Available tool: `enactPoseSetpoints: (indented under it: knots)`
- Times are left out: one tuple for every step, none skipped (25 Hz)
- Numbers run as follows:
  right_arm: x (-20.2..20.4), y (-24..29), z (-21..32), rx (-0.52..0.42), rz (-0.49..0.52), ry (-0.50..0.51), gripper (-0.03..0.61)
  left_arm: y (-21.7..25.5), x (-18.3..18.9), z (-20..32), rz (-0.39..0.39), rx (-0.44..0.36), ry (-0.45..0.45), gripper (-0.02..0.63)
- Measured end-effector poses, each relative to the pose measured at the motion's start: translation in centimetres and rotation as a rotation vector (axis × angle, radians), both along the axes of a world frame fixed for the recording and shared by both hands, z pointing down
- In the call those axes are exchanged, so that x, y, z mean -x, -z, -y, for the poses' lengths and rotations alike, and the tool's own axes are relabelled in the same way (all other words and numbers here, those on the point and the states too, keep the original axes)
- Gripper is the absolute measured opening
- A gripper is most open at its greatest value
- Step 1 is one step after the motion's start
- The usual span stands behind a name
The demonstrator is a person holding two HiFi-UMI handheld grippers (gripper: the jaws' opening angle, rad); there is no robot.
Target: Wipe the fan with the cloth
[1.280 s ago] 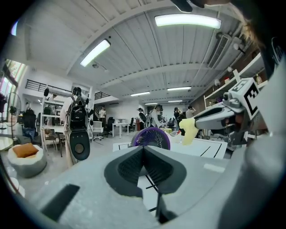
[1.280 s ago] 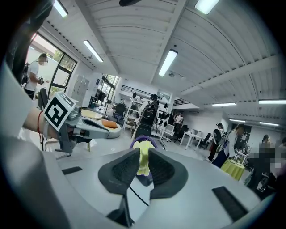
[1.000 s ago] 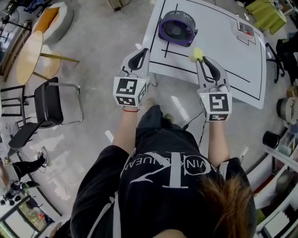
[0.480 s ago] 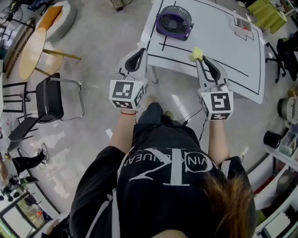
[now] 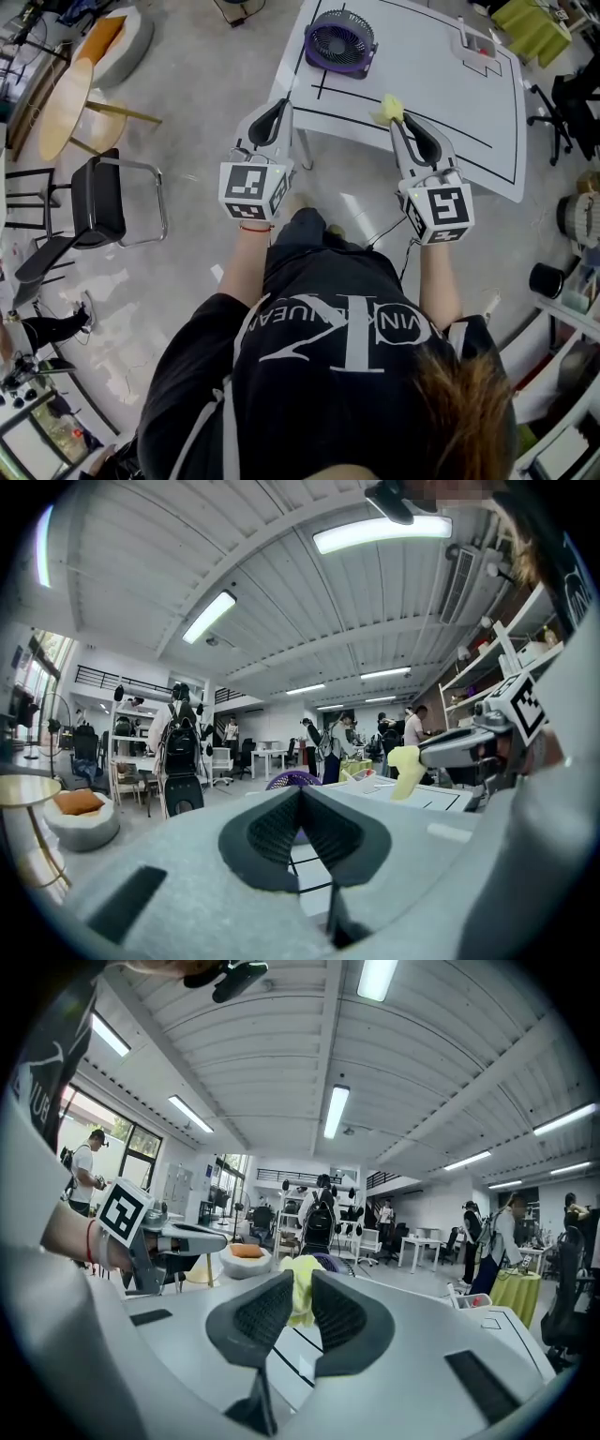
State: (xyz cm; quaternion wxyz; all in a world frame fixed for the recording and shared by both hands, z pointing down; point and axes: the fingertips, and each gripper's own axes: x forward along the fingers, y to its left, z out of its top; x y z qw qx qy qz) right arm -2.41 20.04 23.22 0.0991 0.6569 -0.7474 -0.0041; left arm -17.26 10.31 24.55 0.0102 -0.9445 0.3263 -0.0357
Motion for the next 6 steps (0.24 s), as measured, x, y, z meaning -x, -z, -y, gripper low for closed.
enactPoseSetpoints:
  knots:
    - [-0.06,0.06,-0.15,-0.003,0.007,0.004,0.064,0.02,-0.03,-0.13,0.000,-0.001,0.002,0.009]
    - [-0.08,0.11,-0.31,-0.006,0.014,0.007,0.064,0.04,-0.06,-0.27,0.000,-0.002,0.003,0.009]
    - [-0.09,0.14,-0.48,-0.008,0.021,0.011,0.064,0.05,-0.09,-0.42,0.001,-0.002,0.003,0.009]
    - [-0.09,0.17,-0.65,-0.010,0.026,0.014,0.063,0.05,-0.11,-0.58,0.002,-0.003,0.004,0.009]
    - [-0.09,0.19,-0.83,-0.011,0.031,0.017,0.063,0.05,-0.15,-0.74,0.003,-0.003,0.005,0.009]
    - [-0.10,0.20,-1.01,-0.011,0.035,0.020,0.063,0.05,-0.18,-0.90,0.003,-0.003,0.005,0.009]
